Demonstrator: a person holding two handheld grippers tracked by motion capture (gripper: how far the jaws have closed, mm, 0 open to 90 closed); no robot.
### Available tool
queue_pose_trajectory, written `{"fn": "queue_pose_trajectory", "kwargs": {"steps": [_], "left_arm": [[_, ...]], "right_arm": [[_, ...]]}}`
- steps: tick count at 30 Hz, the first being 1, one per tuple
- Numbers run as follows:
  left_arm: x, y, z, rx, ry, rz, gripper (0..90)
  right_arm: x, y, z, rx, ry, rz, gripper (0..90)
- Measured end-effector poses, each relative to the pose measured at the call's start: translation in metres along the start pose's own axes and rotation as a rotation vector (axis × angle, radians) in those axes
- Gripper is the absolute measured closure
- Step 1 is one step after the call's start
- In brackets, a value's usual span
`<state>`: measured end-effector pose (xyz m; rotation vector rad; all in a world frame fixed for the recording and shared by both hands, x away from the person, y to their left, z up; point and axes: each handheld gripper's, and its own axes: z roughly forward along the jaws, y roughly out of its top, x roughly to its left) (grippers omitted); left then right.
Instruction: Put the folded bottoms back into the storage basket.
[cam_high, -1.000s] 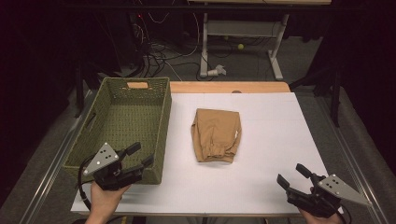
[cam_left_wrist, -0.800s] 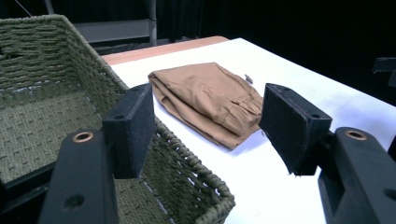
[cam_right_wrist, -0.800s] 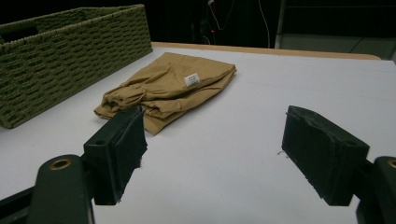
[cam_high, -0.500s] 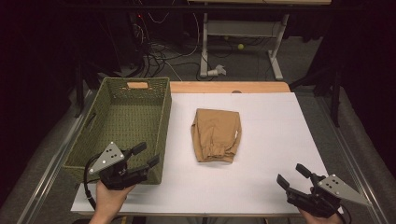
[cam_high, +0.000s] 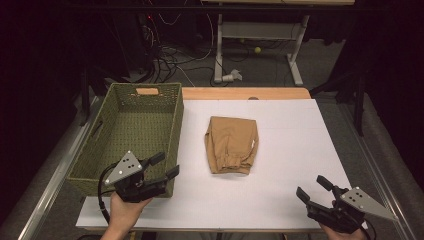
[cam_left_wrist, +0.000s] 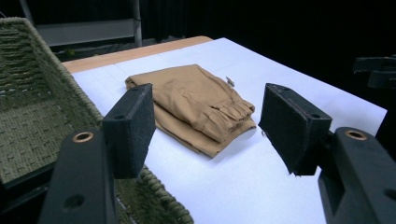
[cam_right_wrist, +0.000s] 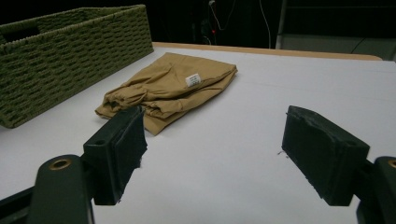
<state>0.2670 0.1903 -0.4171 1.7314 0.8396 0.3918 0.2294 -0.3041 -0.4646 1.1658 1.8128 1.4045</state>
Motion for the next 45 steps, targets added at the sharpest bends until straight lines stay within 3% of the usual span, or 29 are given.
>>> {"fn": "queue_pose_trajectory", "kwargs": {"steps": [45], "left_arm": [[-0.037, 0.016, 0.044, 0.028, -0.102, 0.045, 34.3]], "right_arm": [[-0.001, 0.000, 0.000, -0.004, 0.013, 0.002, 22.3]]}}
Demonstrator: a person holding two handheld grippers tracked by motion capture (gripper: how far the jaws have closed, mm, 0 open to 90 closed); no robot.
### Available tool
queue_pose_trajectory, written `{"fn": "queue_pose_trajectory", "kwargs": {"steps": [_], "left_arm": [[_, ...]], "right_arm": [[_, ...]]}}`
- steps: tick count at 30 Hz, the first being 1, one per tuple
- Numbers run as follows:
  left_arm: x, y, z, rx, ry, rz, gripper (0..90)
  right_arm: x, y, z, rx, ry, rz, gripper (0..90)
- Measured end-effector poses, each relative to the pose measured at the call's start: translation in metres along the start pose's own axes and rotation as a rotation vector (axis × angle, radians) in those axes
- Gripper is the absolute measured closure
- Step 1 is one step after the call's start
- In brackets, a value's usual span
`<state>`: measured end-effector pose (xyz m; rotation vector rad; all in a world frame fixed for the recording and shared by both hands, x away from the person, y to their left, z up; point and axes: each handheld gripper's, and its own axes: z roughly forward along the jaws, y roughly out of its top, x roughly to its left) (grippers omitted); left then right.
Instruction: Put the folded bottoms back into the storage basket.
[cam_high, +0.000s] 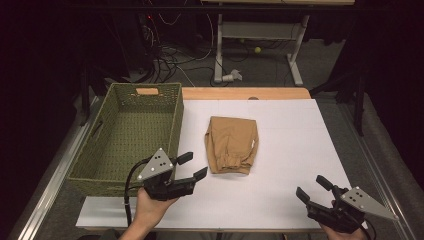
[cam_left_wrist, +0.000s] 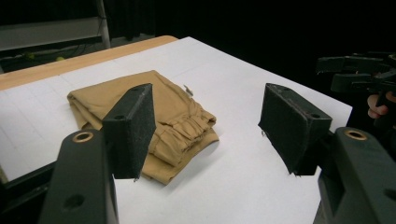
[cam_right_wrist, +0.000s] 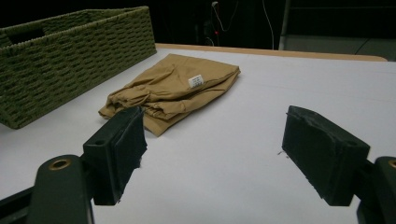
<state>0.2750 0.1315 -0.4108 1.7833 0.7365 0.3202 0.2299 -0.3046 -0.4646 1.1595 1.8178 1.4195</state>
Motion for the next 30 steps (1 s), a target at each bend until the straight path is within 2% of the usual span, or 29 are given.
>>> {"fn": "queue_pose_trajectory", "kwargs": {"steps": [17, 21, 30], "left_arm": [[-0.013, 0.010, 0.030, 0.027, -0.043, 0.032, 34.2], [-0.013, 0.011, 0.039, 0.040, -0.066, 0.022, 32.7], [-0.012, 0.016, 0.057, 0.070, -0.066, 0.005, 31.2]], "right_arm": [[0.000, 0.000, 0.000, 0.000, 0.003, 0.003, 22.3], [0.000, 0.000, 0.000, -0.001, 0.004, 0.002, 22.3], [0.000, 0.000, 0.000, -0.003, 0.005, 0.001, 22.3]]}}
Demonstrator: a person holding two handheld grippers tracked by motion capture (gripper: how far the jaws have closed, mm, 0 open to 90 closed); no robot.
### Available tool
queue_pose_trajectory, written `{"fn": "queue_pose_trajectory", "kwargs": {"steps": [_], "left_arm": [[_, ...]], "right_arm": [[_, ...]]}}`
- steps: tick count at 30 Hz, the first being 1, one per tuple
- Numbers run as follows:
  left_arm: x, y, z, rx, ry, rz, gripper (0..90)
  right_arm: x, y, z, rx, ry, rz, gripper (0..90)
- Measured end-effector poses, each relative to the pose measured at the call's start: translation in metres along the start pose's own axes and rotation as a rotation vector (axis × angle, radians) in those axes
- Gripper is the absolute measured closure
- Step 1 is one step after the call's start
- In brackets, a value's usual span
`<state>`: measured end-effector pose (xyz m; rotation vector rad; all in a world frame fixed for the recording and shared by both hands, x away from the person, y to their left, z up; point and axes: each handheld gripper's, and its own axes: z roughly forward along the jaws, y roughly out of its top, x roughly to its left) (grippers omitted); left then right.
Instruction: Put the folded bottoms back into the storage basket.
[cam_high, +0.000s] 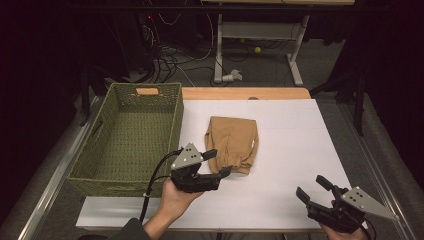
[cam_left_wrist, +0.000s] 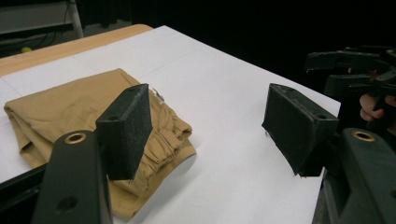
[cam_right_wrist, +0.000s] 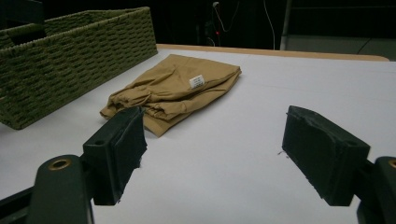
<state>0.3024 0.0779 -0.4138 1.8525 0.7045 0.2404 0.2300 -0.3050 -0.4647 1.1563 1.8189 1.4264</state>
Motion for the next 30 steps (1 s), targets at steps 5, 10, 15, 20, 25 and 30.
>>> {"fn": "queue_pose_trajectory", "kwargs": {"steps": [5, 10, 15, 20, 25, 30], "left_arm": [[0.002, 0.003, 0.009, 0.016, 0.004, -0.002, 31.1], [0.005, 0.008, 0.016, 0.031, 0.007, -0.010, 31.1], [0.010, 0.013, 0.026, 0.065, 0.012, -0.028, 29.7], [0.014, 0.015, 0.036, 0.097, 0.032, -0.046, 28.1], [0.022, 0.018, 0.048, 0.140, 0.043, -0.074, 27.0], [0.031, 0.023, 0.057, 0.182, 0.064, -0.112, 26.8]], "right_arm": [[0.000, 0.000, 0.000, -0.002, 0.001, 0.001, 22.3], [0.000, 0.000, 0.000, -0.002, 0.003, 0.001, 22.3], [0.000, 0.000, 0.000, -0.002, 0.004, 0.002, 22.3], [0.000, 0.000, 0.000, -0.003, 0.005, 0.001, 22.3], [0.000, 0.000, 0.000, -0.003, 0.005, 0.001, 22.3], [0.000, 0.000, 0.000, -0.003, 0.005, 0.000, 22.3]]}}
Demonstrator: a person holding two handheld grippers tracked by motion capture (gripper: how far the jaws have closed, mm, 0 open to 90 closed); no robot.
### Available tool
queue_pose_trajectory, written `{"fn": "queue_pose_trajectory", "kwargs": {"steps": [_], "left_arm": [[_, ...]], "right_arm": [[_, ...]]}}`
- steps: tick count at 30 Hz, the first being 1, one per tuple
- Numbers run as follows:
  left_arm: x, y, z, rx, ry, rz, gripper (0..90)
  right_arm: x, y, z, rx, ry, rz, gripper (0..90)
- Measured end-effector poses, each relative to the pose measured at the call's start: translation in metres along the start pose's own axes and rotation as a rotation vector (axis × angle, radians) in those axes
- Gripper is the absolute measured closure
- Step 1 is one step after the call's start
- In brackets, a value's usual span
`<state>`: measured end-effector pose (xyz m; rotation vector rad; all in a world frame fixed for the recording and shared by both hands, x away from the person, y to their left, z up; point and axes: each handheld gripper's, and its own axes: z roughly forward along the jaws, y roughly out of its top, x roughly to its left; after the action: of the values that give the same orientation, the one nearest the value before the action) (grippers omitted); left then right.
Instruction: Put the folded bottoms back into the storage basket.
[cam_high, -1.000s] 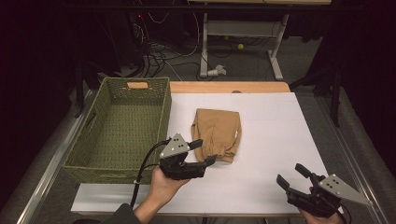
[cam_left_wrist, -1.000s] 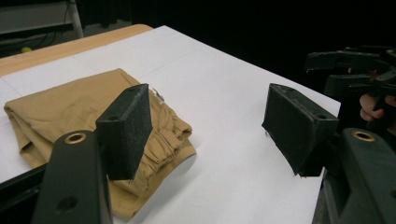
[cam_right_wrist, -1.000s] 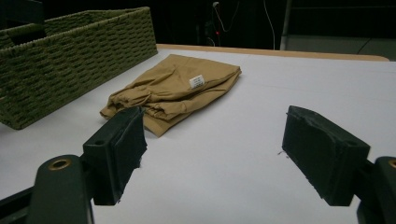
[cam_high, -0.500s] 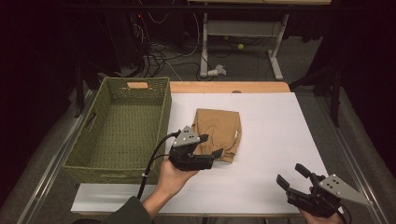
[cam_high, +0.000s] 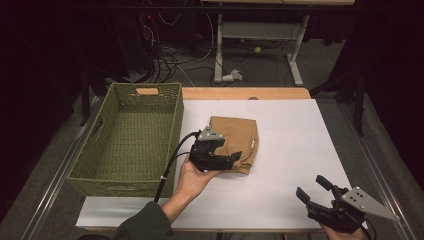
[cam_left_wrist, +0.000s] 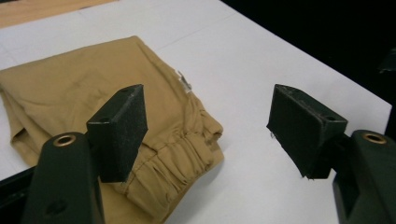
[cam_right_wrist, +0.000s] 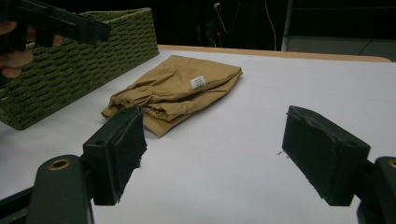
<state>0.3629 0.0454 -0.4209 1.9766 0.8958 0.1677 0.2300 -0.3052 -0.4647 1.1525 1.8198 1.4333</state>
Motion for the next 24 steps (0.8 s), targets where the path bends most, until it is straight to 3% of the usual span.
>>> {"fn": "queue_pose_trajectory", "kwargs": {"steps": [6, 17, 24], "left_arm": [[0.010, 0.009, 0.011, 0.051, 0.034, -0.029, 25.4], [0.034, 0.023, 0.036, 0.154, 0.099, -0.118, 17.5], [0.053, 0.024, 0.054, 0.206, 0.115, -0.206, 14.1]], "right_arm": [[0.000, 0.000, 0.000, 0.004, -0.002, -0.001, 22.3], [0.000, 0.000, 0.001, 0.004, 0.003, 0.000, 22.3], [0.000, 0.000, 0.001, 0.005, 0.003, -0.002, 22.3]]}}
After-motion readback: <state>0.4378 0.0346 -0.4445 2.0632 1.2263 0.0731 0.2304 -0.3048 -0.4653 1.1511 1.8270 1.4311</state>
